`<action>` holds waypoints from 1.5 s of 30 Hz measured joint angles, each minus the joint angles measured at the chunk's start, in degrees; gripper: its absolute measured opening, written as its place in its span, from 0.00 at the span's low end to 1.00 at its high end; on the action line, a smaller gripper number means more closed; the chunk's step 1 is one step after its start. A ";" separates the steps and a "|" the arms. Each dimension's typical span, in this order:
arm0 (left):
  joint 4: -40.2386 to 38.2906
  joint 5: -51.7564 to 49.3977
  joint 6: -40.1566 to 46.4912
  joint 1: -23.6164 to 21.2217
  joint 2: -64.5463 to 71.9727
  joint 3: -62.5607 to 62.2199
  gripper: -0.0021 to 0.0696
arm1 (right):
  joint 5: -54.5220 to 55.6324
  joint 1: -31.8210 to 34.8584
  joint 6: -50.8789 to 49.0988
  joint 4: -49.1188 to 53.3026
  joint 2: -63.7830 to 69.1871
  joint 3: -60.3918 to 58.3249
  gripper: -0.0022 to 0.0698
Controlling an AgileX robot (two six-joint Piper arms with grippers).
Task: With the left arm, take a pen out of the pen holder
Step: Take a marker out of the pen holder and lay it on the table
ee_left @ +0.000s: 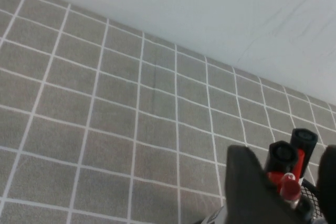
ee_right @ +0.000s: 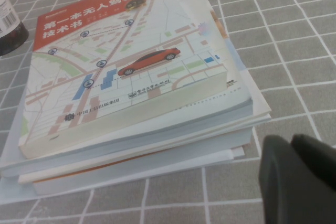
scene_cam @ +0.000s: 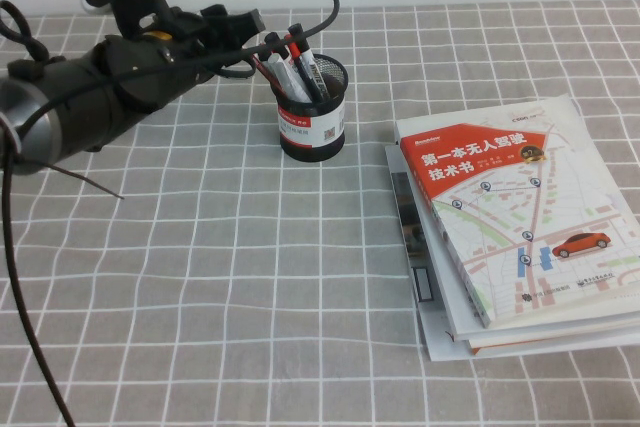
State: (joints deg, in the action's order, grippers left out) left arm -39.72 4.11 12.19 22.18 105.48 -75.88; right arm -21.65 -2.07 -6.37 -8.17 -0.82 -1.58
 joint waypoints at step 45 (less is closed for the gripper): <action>0.81 -2.04 -3.58 0.00 1.81 -1.24 0.58 | 0.00 0.00 0.00 0.00 0.00 0.00 0.01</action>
State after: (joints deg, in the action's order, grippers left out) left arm -38.91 2.06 8.61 22.18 107.29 -77.12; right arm -21.65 -2.07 -6.37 -8.17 -0.82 -1.58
